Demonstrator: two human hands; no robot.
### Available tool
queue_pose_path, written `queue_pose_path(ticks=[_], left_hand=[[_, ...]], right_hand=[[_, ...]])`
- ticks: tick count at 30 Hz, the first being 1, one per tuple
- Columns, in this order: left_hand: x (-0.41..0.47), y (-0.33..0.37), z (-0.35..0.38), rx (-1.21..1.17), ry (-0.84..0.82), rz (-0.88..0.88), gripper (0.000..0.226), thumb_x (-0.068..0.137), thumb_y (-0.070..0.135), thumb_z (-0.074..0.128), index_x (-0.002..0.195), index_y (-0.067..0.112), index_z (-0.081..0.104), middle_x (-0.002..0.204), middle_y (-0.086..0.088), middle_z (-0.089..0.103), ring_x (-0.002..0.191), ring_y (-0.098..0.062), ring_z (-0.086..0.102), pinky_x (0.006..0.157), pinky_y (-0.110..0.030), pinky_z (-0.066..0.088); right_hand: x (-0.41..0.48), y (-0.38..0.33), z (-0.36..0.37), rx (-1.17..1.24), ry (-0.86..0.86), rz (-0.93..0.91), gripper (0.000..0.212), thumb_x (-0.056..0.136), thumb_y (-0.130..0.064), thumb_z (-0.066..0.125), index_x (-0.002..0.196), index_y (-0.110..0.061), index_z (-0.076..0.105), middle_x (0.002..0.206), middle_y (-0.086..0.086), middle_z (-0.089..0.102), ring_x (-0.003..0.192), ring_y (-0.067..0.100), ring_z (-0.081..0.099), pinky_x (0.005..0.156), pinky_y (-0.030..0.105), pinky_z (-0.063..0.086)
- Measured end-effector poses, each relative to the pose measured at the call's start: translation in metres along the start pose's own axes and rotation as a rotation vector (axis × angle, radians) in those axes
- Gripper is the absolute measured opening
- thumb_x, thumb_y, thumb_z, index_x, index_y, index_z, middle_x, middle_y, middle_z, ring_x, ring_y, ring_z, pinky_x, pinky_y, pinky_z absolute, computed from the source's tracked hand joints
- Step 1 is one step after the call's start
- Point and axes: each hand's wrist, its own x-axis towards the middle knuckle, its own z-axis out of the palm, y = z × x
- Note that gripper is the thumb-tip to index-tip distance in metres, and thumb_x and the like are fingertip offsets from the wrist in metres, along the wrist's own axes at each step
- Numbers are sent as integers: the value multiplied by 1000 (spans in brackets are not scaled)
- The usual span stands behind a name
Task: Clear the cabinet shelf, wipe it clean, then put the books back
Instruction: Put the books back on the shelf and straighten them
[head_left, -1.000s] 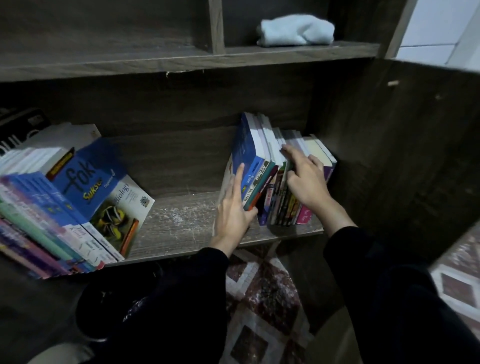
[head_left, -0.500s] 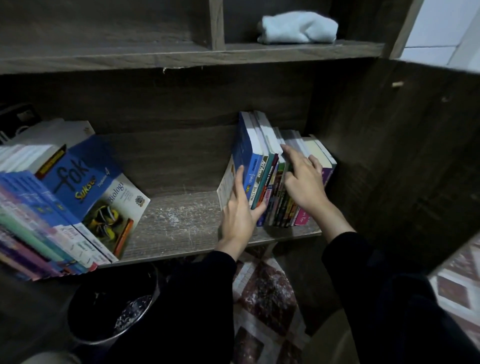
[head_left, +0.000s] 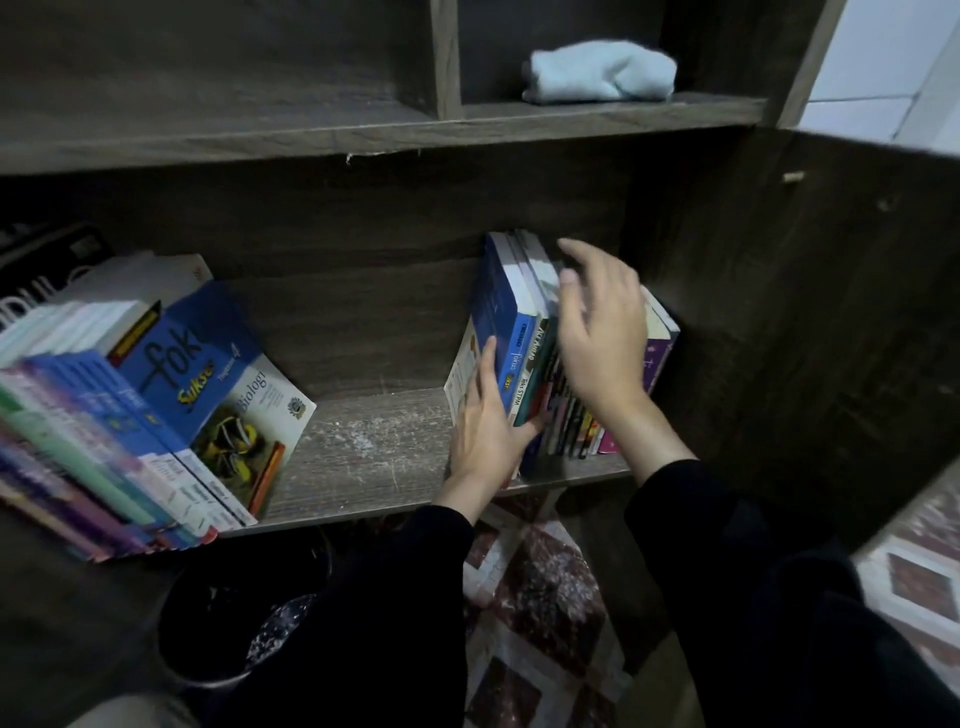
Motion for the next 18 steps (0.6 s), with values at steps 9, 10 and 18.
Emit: queue_pose_path(ticks=[9,10,18], left_hand=[[-12,-14,-88,85,-157,-76,78,81,20,72,148,26,31,143,-8,44,131,-27,41,103,-31,35],[-19,-16,-107,134,-54,-77,69,84,18,68,145,25,36,141,-9,44,134,-27,36,107,-32,30],[-42,-64,-240,686,581,-290,78,81,22,69,146,4,30,144,-26,27,131,-45,23,105,-52,20]], right_hand=[[-34,-46,37,-899,-471,-72,83,93,-46,46,153,-14,-1,154,29,-13,142,46,-16,109,66,-8],[-36,-46,38,-840,-465,-32,86,93,-44,49,153,-14,-5,154,28,-15,142,44,-15,111,62,-6],[-38,-36,43,-799,-428,13,96,83,-38,65,152,-6,5,154,28,11,143,42,7,109,52,-10]])
